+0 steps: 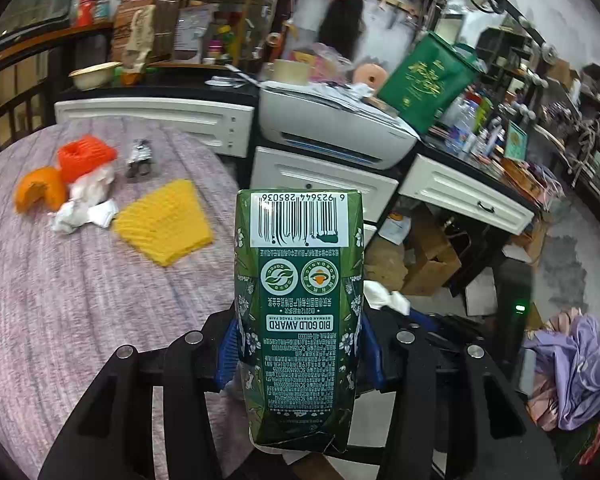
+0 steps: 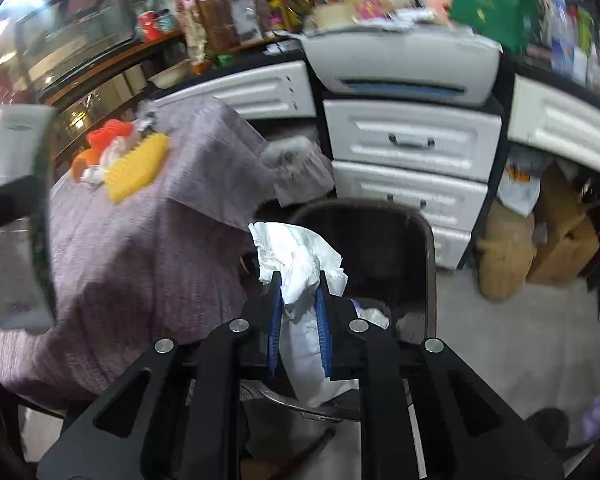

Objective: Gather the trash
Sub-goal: 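Carry the tissue and the milk carton over the black bin with both tools, then open the right tool to drop the white tissue into the bin, then open the left tool to drop the green milk carton into the bin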

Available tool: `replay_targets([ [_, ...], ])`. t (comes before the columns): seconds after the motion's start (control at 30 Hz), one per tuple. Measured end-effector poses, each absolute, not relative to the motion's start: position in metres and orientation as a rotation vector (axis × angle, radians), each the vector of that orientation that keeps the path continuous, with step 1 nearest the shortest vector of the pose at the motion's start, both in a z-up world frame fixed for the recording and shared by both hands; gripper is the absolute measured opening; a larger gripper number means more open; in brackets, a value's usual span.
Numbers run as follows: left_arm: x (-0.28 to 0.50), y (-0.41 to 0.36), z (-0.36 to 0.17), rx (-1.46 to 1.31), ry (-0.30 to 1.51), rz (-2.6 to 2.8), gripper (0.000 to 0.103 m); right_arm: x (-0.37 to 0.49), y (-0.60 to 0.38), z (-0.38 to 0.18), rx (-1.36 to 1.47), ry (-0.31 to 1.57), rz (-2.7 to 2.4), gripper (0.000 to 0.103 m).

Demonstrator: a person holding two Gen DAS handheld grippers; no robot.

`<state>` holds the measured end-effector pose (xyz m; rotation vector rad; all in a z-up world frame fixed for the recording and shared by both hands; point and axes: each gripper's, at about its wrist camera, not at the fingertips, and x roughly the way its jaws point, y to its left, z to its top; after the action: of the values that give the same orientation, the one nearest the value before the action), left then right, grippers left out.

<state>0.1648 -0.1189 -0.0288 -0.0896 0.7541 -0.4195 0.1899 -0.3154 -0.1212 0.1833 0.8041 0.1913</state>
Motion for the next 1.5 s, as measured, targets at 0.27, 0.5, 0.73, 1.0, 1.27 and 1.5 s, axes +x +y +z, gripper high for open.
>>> replay_targets([
  [0.27,0.17,-0.163,-0.053,-0.021,0.788,-0.486,0.049,0.194,-0.346,-0.167,0.314,0.876,0.077,0.062],
  [0.5,0.184,-0.187,-0.083,0.057,0.863,-0.481,0.049,0.172,-0.371,-0.178,0.342,0.882,0.004,0.062],
  [0.73,0.198,-0.215,-0.107,0.148,0.922,-0.496,0.049,0.16,-0.397,-0.176,0.361,0.868,-0.06,0.062],
  [1.0,0.214,-0.24,-0.131,0.212,0.984,-0.507,0.049,0.155,-0.41,-0.169,0.376,0.843,-0.089,0.062],
  [1.27,0.23,-0.251,-0.15,0.209,1.054,-0.494,0.049,0.154,-0.414,-0.172,0.386,0.846,-0.103,0.062],
  [1.5,0.23,-0.26,-0.157,0.235,1.075,-0.506,0.08,0.152,-0.421,-0.171,0.395,0.84,-0.123,0.062],
])
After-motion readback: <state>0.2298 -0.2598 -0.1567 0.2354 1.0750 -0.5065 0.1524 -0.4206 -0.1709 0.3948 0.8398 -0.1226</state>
